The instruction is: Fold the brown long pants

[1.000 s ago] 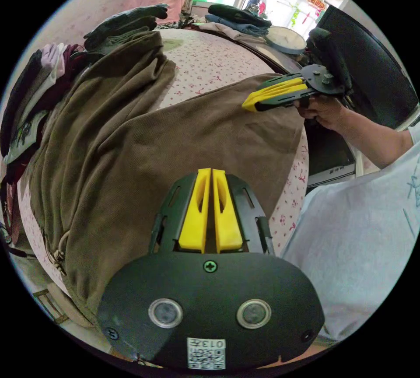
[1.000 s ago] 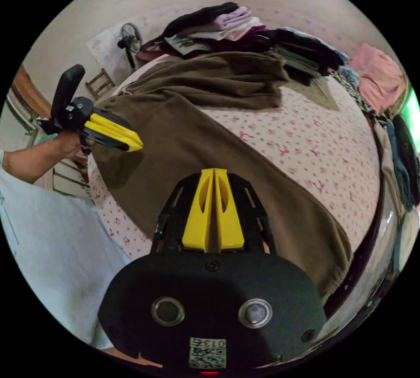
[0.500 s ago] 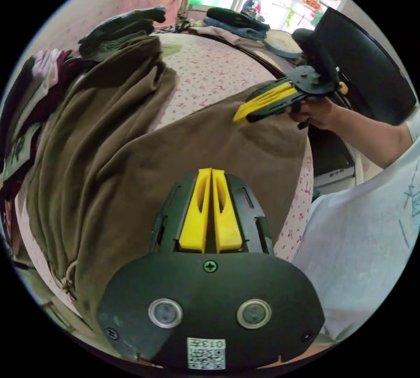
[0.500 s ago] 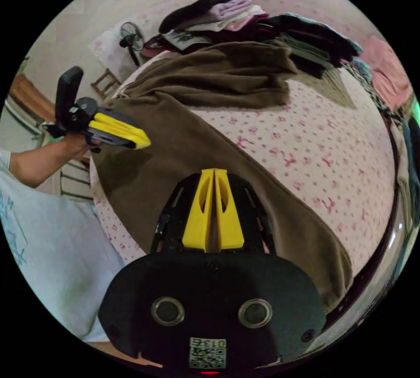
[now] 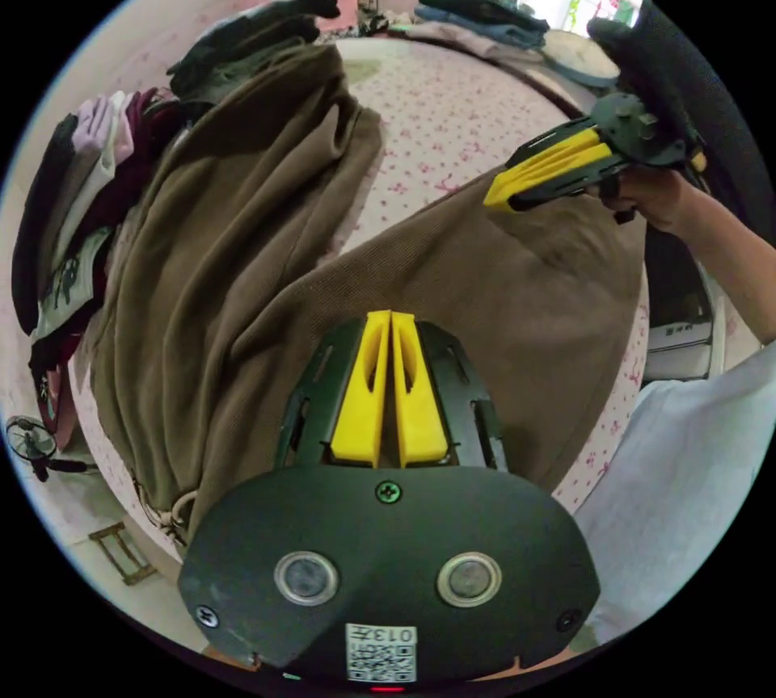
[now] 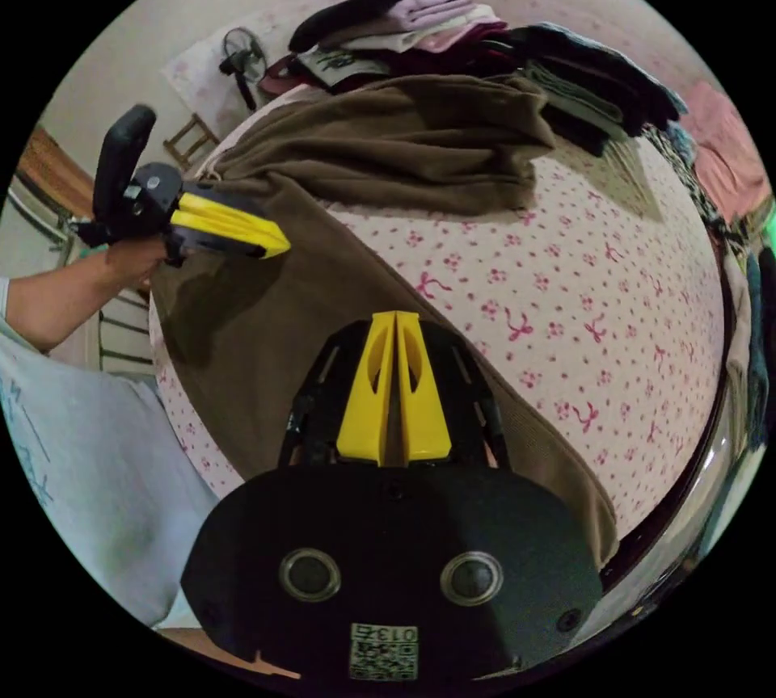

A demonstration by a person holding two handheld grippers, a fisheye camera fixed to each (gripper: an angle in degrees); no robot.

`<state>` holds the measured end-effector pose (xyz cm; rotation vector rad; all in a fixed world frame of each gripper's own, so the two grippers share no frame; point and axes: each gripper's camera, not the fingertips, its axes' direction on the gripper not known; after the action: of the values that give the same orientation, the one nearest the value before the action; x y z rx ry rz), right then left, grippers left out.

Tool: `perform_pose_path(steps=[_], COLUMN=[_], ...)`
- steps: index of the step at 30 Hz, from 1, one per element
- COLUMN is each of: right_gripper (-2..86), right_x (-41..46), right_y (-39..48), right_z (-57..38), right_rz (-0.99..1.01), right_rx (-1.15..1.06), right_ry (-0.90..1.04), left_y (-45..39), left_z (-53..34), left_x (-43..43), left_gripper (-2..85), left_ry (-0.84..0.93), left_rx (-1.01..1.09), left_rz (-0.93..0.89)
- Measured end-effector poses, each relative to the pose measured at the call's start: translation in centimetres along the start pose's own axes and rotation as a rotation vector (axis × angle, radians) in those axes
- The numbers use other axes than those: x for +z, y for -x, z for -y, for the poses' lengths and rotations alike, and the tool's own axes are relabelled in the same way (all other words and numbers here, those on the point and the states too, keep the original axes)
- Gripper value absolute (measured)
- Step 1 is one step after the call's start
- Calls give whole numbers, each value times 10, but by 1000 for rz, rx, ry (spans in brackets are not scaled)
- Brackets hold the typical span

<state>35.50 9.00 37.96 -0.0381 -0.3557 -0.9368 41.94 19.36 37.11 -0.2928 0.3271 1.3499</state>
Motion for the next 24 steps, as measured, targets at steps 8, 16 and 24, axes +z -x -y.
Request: perform_pose_path(steps=[8, 16, 24], right_gripper=[1, 35, 90], right_x=[-12, -57, -87], right_y=[-62, -78, -111], right_z=[-24, 14, 191], right_rz=[-120, -176, -157], right_rx=[252, 246, 72], right_ry=[65, -170, -212], left_y=[84, 197, 298], left_z=[-115, -209, -232], left_x=[-53, -124, -119], left_gripper=[0, 50, 124], left_ry=[-101, -253, -220], left_rx=[-277, -653, -834], left_rz=[-40, 152, 60])
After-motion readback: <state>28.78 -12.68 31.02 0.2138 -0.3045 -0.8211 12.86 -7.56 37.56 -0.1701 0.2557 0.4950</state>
